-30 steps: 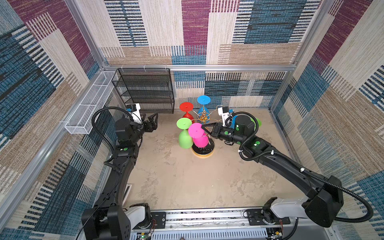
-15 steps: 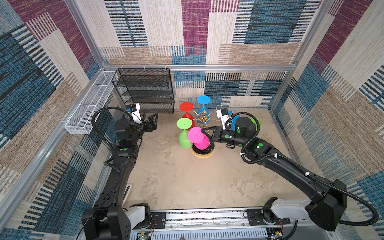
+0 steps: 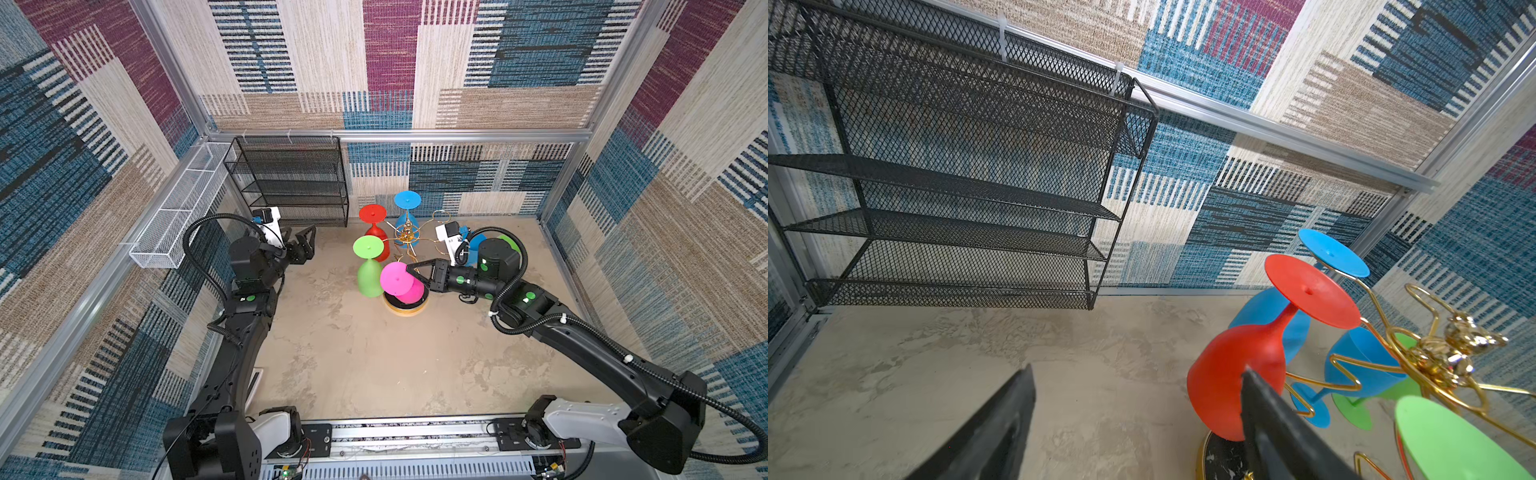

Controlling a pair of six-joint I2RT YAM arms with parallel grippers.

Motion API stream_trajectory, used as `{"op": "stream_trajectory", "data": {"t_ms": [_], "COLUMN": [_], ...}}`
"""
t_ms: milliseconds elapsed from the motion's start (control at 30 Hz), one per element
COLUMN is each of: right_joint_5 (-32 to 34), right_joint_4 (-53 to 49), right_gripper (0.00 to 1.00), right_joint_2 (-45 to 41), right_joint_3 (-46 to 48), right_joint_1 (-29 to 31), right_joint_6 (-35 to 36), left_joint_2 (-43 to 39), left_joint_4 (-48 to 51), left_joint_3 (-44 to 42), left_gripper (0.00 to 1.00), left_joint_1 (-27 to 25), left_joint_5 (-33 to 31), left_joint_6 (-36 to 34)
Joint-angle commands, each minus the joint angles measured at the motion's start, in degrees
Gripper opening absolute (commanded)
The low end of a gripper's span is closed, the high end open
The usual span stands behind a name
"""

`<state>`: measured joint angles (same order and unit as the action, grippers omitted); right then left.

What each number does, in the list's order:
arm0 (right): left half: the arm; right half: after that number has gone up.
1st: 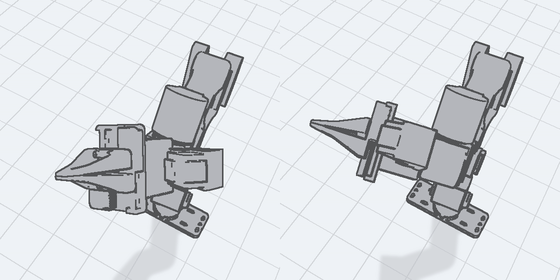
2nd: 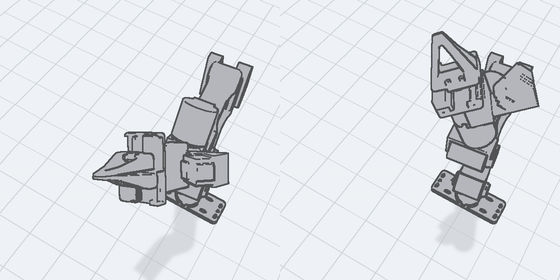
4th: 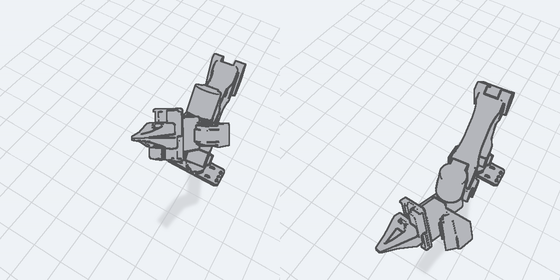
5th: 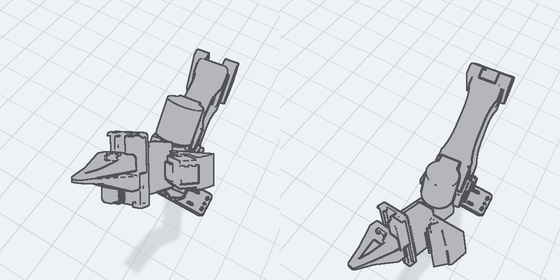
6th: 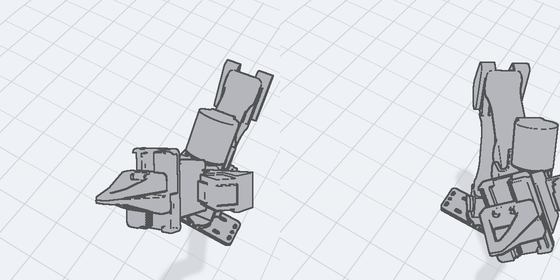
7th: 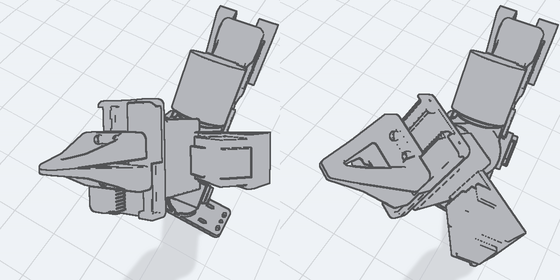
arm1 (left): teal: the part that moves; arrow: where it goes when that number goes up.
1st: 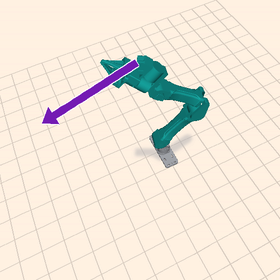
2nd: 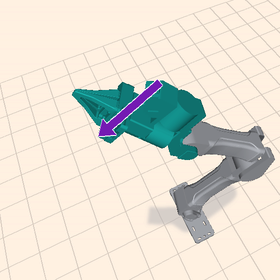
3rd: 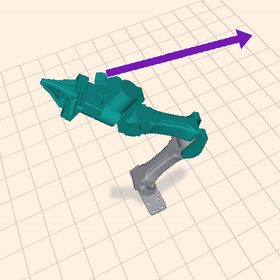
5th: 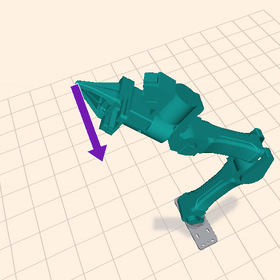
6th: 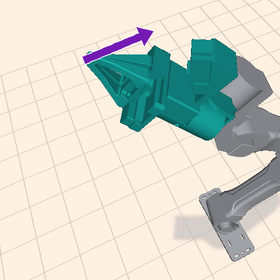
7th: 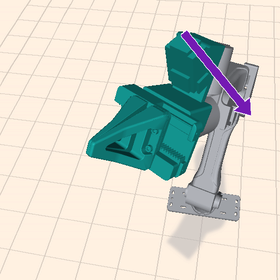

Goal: Take the wine glass off the wine glass rack
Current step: 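Lift the pink glass off the rack with the right gripper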

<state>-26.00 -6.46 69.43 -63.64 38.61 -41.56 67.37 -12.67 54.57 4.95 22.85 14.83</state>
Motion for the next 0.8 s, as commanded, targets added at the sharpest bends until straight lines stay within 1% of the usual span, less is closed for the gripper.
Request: {"op": "stream_trajectory", "data": {"t_ms": [0, 267, 467, 767], "right_joint_5": [-0.9, 1.8, 6.8, 9.6], "right_joint_4": [-0.6, -3.4, -7.0, -10.3], "right_gripper": [0.00, 0.00, 0.00, 0.00], "right_joint_2": [-1.0, -4.6, -7.4, -12.3], "right_joint_3": [0.4, 2.0, 1.7, 2.8], "right_joint_1": [0.1, 0.0, -0.3, -4.9], "right_joint_6": [1.5, 1.3, 0.6, -1.3], "left_joint_2": [-0.1, -0.2, -0.2, -0.6], "left_joint_4": [-2.0, -2.0, -2.1, -3.5], "left_joint_3": [-0.2, -0.2, -0.2, -1.0], "left_gripper": [0.79, 0.80, 0.80, 0.80], "left_joint_1": [0.0, 0.1, 0.1, 0.2], "left_joint_5": [0.2, 0.0, -0.2, -1.0], "left_joint_6": [0.5, 0.4, 0.4, 1.5]}}
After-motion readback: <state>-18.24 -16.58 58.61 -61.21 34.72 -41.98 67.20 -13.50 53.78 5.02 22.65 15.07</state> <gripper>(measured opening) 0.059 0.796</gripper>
